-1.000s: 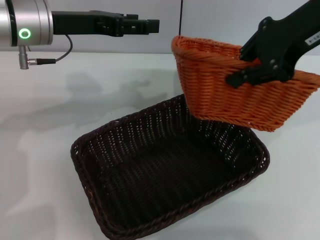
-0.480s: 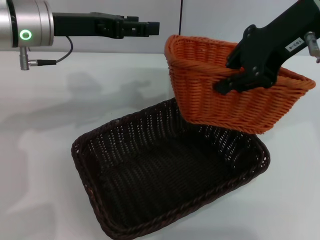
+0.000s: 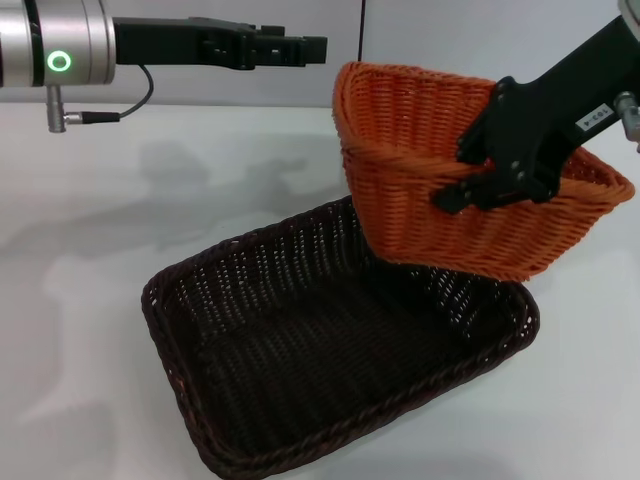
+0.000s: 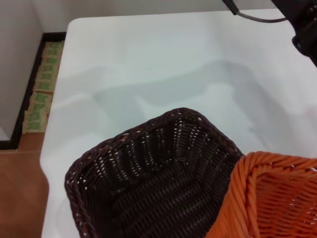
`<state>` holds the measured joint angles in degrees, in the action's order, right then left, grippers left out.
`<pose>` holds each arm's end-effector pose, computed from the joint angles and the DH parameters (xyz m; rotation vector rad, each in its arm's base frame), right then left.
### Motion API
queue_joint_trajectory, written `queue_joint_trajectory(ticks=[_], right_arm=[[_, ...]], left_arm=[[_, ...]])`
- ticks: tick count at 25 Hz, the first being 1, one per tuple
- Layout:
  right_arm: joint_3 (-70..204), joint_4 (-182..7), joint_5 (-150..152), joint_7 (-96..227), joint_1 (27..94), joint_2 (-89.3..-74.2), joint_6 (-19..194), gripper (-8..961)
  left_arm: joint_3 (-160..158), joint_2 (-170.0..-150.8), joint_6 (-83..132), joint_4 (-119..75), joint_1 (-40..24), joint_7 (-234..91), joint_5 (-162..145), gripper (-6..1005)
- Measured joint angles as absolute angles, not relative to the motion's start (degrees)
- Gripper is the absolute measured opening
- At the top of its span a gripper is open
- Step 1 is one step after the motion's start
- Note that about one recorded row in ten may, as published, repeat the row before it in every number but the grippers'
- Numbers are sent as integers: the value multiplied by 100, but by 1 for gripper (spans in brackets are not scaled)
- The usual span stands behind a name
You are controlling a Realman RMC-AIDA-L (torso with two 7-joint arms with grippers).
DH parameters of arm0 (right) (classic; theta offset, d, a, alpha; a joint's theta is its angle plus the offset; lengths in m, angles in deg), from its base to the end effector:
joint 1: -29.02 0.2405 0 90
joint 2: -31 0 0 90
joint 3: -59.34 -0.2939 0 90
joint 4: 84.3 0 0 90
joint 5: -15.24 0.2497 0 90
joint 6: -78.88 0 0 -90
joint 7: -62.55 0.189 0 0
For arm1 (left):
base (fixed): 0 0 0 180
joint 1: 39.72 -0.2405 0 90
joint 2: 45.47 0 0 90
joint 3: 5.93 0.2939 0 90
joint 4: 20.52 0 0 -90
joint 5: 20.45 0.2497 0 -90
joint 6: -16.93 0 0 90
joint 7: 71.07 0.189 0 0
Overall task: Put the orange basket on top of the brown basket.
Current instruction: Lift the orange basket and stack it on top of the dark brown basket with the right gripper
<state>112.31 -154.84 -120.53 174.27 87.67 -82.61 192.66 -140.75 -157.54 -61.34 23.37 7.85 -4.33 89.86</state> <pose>0.0732 0.4475 0.0321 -3.1005 0.0440 -0.2005 -0.1670 0.5254 0.0215 -2.5834 -0.8392 -0.7307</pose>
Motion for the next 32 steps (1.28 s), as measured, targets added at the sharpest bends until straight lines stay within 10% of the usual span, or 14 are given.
queue_joint_trajectory(ticks=[32], right_arm=[[11928, -15437, -11878, 17273, 9027, -8640, 19355, 149]], left_arm=[[-14005, -15798, -5884, 2120, 867, -259, 8984, 812]])
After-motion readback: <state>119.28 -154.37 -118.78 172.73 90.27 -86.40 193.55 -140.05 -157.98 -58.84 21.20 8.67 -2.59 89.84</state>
